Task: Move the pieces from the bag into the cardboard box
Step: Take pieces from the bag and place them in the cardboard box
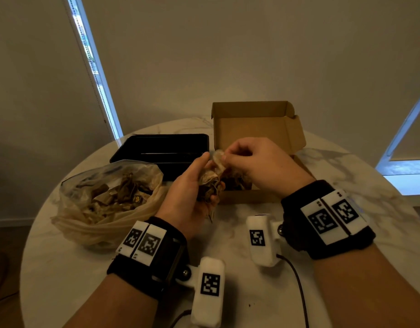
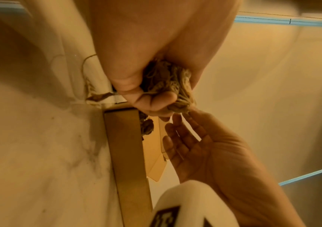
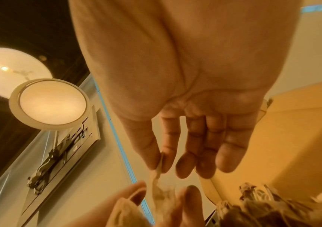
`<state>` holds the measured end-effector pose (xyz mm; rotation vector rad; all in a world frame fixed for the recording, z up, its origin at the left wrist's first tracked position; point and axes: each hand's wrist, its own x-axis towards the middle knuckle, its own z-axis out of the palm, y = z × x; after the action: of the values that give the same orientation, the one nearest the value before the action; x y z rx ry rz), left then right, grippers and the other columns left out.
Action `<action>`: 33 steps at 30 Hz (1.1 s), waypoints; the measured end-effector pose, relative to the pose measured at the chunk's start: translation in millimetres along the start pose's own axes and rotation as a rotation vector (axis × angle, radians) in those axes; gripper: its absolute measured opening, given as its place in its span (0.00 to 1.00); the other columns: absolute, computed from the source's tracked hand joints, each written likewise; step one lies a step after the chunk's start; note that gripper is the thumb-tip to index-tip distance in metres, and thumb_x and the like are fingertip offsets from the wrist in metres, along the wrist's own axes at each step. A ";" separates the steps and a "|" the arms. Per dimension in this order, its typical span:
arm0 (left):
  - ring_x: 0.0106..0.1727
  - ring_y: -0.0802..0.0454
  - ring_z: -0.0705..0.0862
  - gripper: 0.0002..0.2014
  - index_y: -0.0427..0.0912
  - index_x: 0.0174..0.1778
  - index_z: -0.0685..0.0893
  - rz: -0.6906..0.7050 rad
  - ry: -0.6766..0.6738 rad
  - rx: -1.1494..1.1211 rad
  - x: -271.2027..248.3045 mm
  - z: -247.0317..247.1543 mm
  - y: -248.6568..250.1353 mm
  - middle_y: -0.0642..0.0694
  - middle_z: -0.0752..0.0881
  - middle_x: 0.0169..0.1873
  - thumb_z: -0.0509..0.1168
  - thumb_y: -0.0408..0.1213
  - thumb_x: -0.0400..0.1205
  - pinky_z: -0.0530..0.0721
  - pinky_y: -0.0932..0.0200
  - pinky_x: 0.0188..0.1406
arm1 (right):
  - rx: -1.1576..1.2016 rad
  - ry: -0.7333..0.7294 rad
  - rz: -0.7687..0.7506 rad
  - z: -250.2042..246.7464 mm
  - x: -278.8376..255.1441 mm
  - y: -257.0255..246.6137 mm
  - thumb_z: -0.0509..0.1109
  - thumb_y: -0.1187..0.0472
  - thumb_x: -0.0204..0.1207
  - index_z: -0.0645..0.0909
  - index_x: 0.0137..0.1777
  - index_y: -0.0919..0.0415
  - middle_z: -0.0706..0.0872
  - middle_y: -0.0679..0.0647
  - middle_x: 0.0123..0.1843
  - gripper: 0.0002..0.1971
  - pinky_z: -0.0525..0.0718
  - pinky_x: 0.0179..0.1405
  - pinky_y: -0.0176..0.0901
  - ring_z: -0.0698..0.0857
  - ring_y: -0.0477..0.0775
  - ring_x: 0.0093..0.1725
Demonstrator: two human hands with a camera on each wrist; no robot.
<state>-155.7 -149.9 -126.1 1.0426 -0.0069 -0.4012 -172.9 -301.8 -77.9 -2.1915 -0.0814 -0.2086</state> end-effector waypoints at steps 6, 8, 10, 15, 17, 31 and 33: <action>0.37 0.57 0.83 0.14 0.44 0.58 0.91 0.054 -0.009 0.069 1.2 -0.9 -2.9 0.45 0.91 0.47 0.74 0.47 0.81 0.75 0.67 0.26 | 0.110 0.098 0.044 -1.8 4.5 7.7 0.75 0.52 0.80 0.87 0.43 0.52 0.91 0.52 0.46 0.06 0.90 0.57 0.60 0.90 0.55 0.51; 0.36 0.58 0.83 0.08 0.46 0.54 0.90 0.081 -0.017 0.083 2.1 -1.4 -3.6 0.46 0.91 0.46 0.74 0.43 0.81 0.75 0.67 0.25 | 0.141 0.066 0.062 -0.6 4.3 7.9 0.75 0.51 0.80 0.87 0.45 0.52 0.92 0.53 0.46 0.06 0.91 0.57 0.62 0.91 0.56 0.50; 0.35 0.58 0.83 0.07 0.47 0.53 0.89 0.102 -0.015 0.083 2.8 -2.6 -3.7 0.47 0.90 0.44 0.75 0.40 0.81 0.74 0.67 0.23 | 0.173 0.049 0.077 0.0 4.5 7.8 0.74 0.52 0.81 0.87 0.46 0.52 0.93 0.54 0.47 0.06 0.91 0.57 0.61 0.93 0.56 0.50; 0.35 0.58 0.84 0.07 0.48 0.52 0.87 0.127 -0.006 0.077 4.8 -4.3 -3.7 0.47 0.91 0.44 0.76 0.38 0.79 0.75 0.68 0.23 | 0.255 0.060 0.110 -2.0 7.5 8.5 0.74 0.63 0.81 0.83 0.51 0.55 0.92 0.59 0.52 0.03 0.93 0.49 0.50 0.93 0.54 0.43; 0.34 0.59 0.84 0.11 0.45 0.58 0.89 0.118 0.003 0.068 4.1 -3.0 -3.5 0.47 0.91 0.44 0.75 0.39 0.80 0.75 0.68 0.22 | 0.258 0.058 0.089 -2.5 7.4 8.9 0.74 0.66 0.80 0.83 0.51 0.54 0.92 0.59 0.50 0.06 0.92 0.49 0.50 0.92 0.54 0.44; 0.32 0.60 0.86 0.07 0.44 0.55 0.88 0.140 -0.017 0.095 0.7 -2.1 -2.8 0.46 0.91 0.43 0.73 0.36 0.82 0.78 0.67 0.23 | 0.155 0.048 0.086 -2.6 2.4 9.2 0.75 0.53 0.81 0.87 0.47 0.54 0.91 0.56 0.44 0.05 0.91 0.44 0.55 0.88 0.54 0.35; 0.34 0.60 0.86 0.08 0.45 0.56 0.89 0.153 0.007 0.098 0.8 -2.2 -2.5 0.46 0.91 0.44 0.73 0.37 0.82 0.77 0.67 0.25 | 0.179 0.032 0.111 -4.5 4.1 11.6 0.75 0.59 0.81 0.86 0.47 0.56 0.90 0.57 0.44 0.02 0.91 0.44 0.55 0.86 0.52 0.33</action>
<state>-155.4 -149.4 -129.5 1.1323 -0.1006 -0.2600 -167.8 -312.3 -83.8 -2.0069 0.0381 -0.1667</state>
